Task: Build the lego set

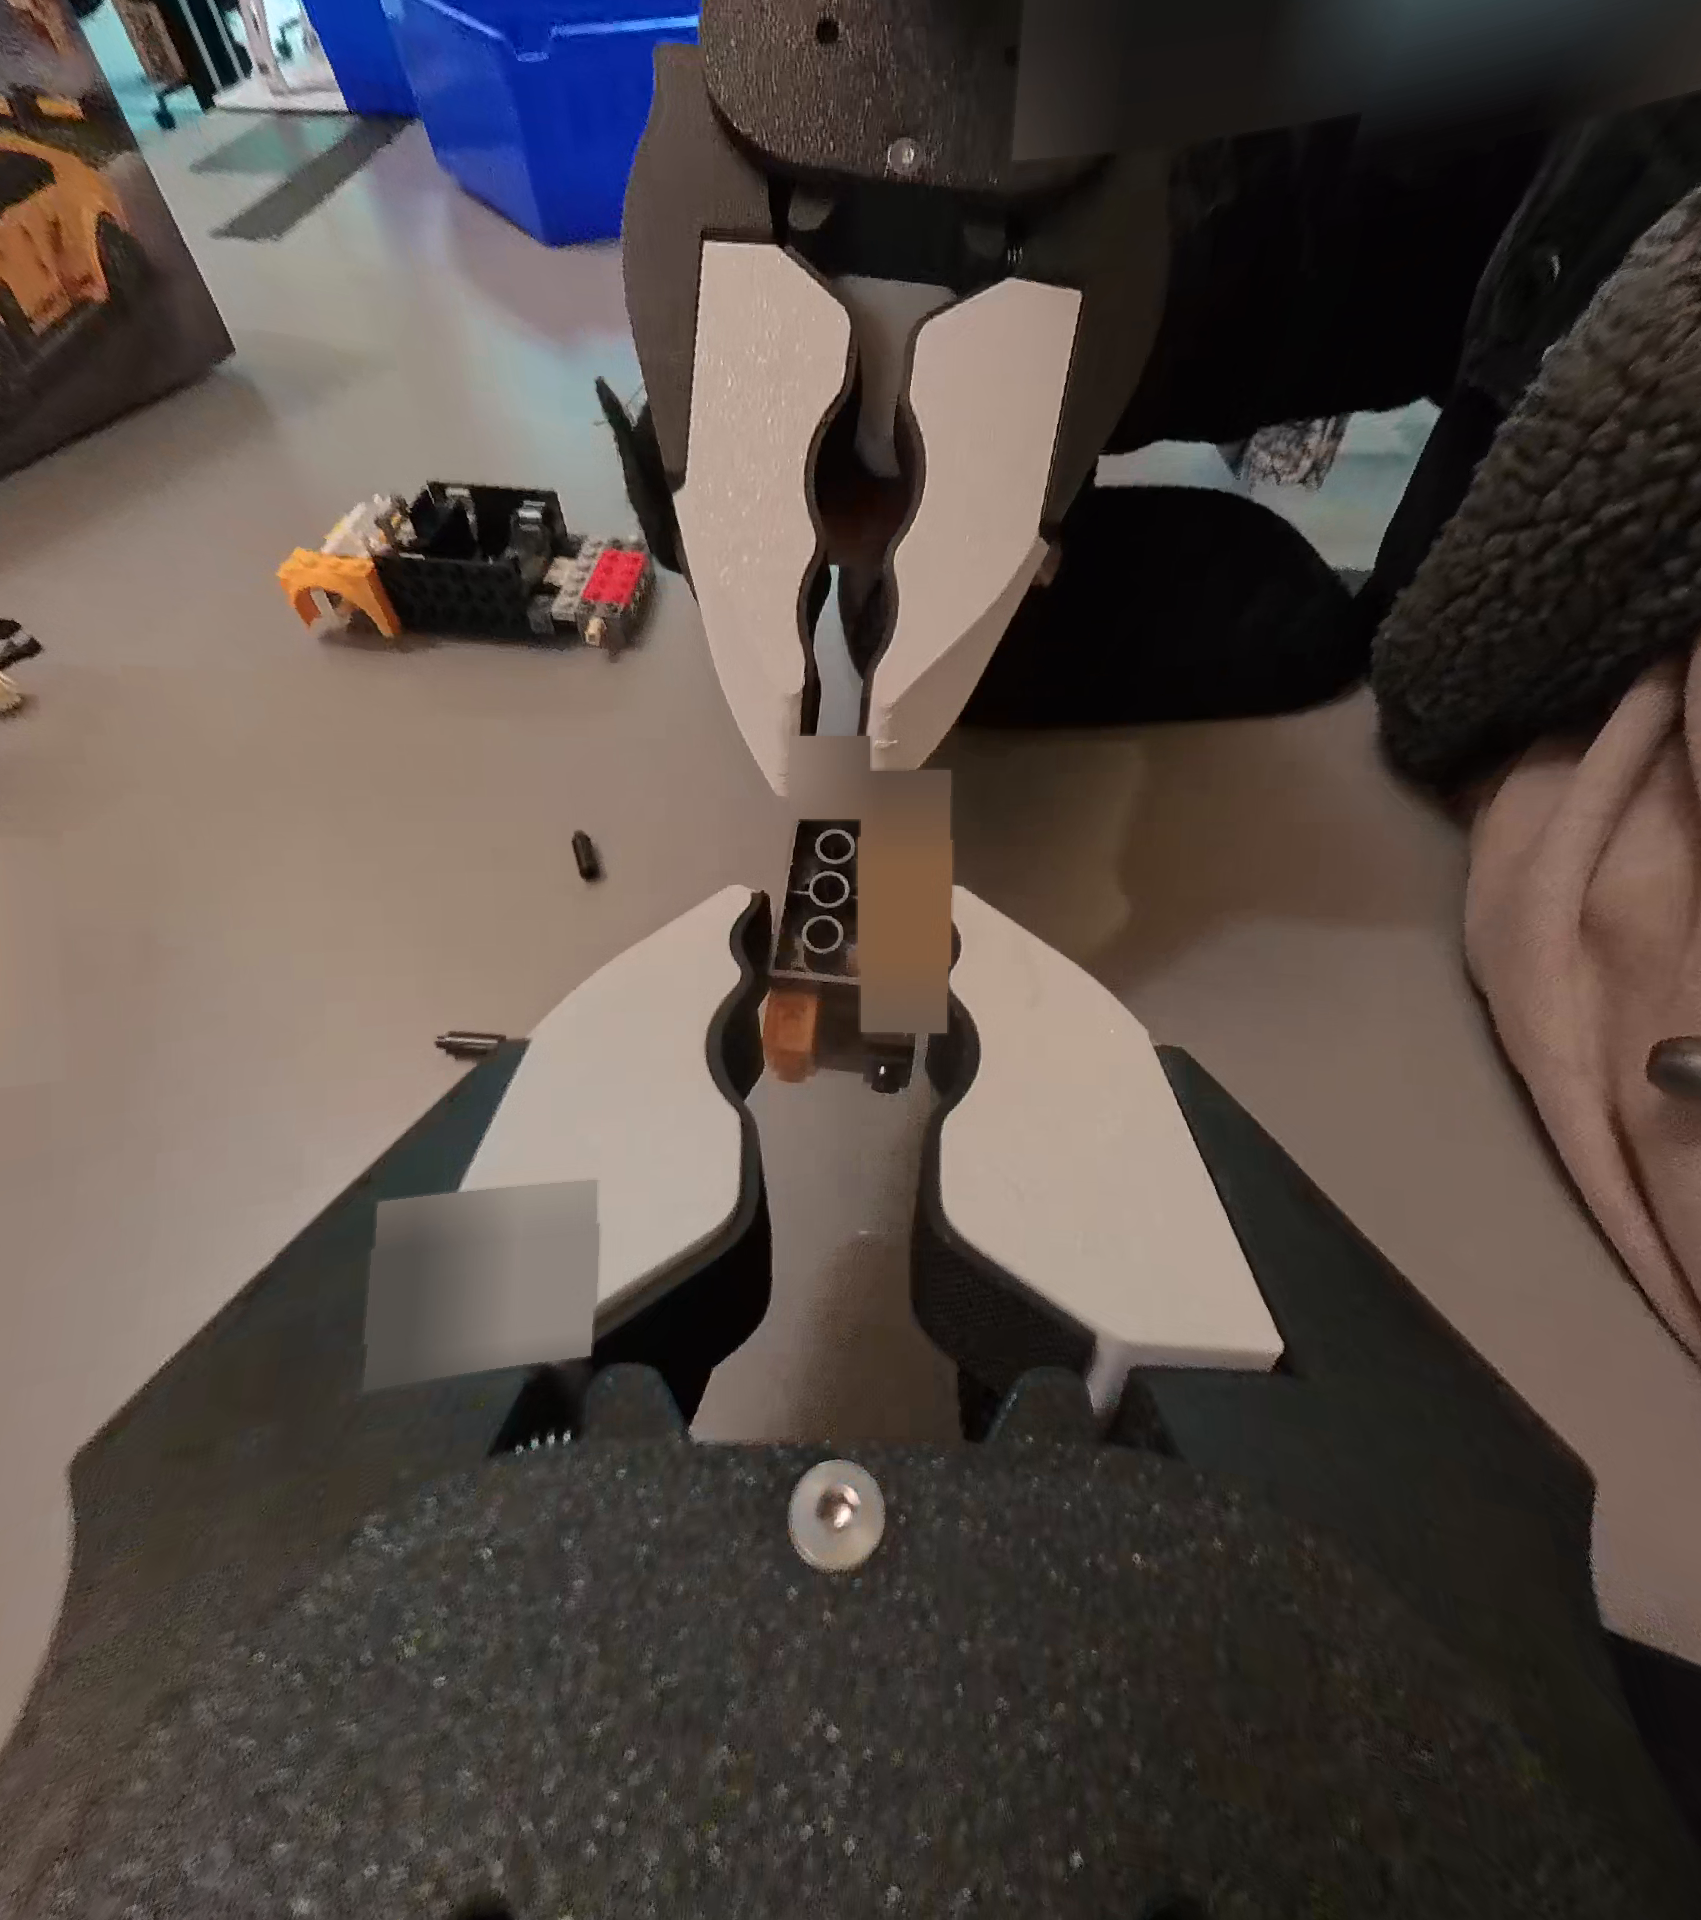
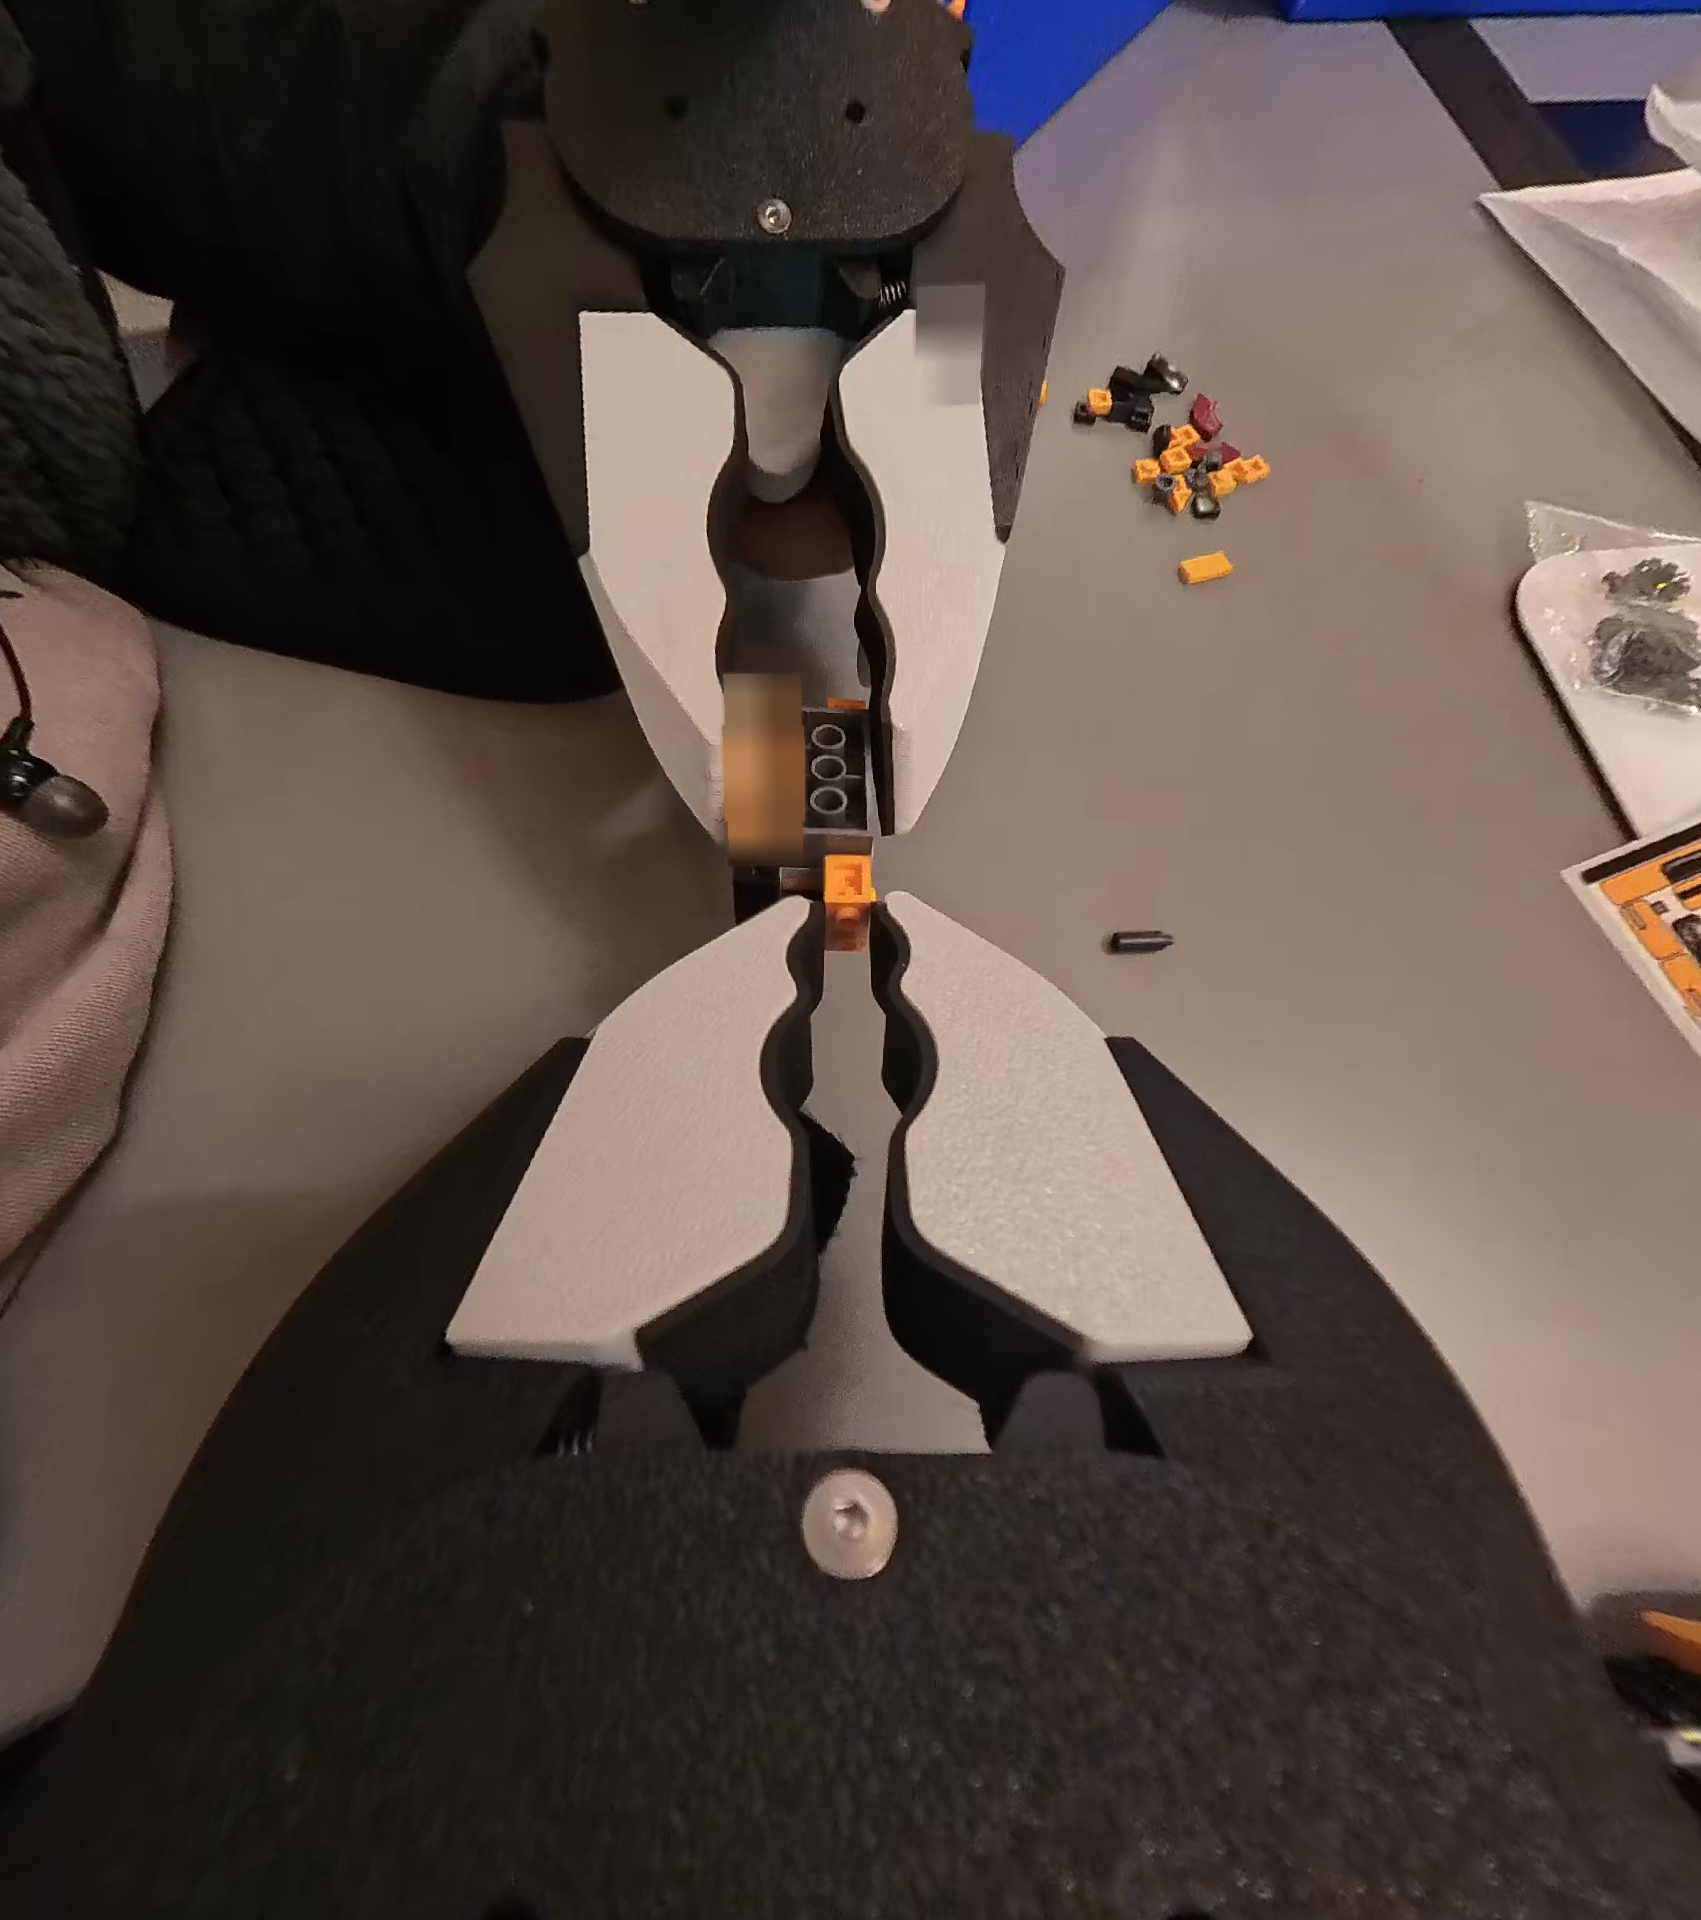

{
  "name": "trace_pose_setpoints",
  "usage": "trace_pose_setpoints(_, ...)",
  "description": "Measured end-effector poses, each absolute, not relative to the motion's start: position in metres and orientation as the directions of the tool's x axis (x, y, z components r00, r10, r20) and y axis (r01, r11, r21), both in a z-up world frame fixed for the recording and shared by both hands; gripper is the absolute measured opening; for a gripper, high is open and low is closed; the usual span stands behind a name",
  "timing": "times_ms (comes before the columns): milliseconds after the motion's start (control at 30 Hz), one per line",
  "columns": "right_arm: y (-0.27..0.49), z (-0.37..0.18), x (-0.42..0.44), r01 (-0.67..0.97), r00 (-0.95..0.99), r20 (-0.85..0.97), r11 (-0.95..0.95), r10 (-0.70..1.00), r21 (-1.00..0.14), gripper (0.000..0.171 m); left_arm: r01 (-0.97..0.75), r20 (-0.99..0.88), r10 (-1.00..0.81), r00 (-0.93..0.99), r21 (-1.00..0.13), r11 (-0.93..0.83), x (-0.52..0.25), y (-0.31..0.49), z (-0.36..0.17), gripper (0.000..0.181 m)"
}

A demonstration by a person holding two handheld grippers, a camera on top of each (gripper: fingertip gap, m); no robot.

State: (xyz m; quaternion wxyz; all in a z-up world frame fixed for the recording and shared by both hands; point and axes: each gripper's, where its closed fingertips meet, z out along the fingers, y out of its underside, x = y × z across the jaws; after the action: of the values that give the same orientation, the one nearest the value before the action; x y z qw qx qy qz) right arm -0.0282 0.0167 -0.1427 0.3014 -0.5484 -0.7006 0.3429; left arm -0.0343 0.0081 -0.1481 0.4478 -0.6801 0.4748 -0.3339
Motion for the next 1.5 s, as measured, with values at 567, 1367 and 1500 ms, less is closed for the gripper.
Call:
trace_pose_setpoints(567, 0.008, -0.111, -0.018, 0.513, -0.347, 0.200, 0.363, 0.917, -0.778, 0.020, -0.209, 0.211, -0.962, 0.175, -0.947, -0.245, -0.043, -0.010, -0.125, 0.028)
trace_pose_setpoints(1367, -0.034, -0.055, -0.040, 0.230, -0.334, 0.757, 0.827, 0.562, -0.512, 0.027, -0.163, 0.416, -0.897, -0.151, -0.905, -0.392, -0.042, -0.041, -0.054, 0.028)
trace_pose_setpoints(1500, -0.037, -0.051, -0.037, 0.219, -0.326, 0.769, 0.835, 0.551, -0.505, 0.026, -0.148, 0.427, -0.888, -0.172, -0.902, -0.405, -0.039, -0.044, -0.050, 0.027)
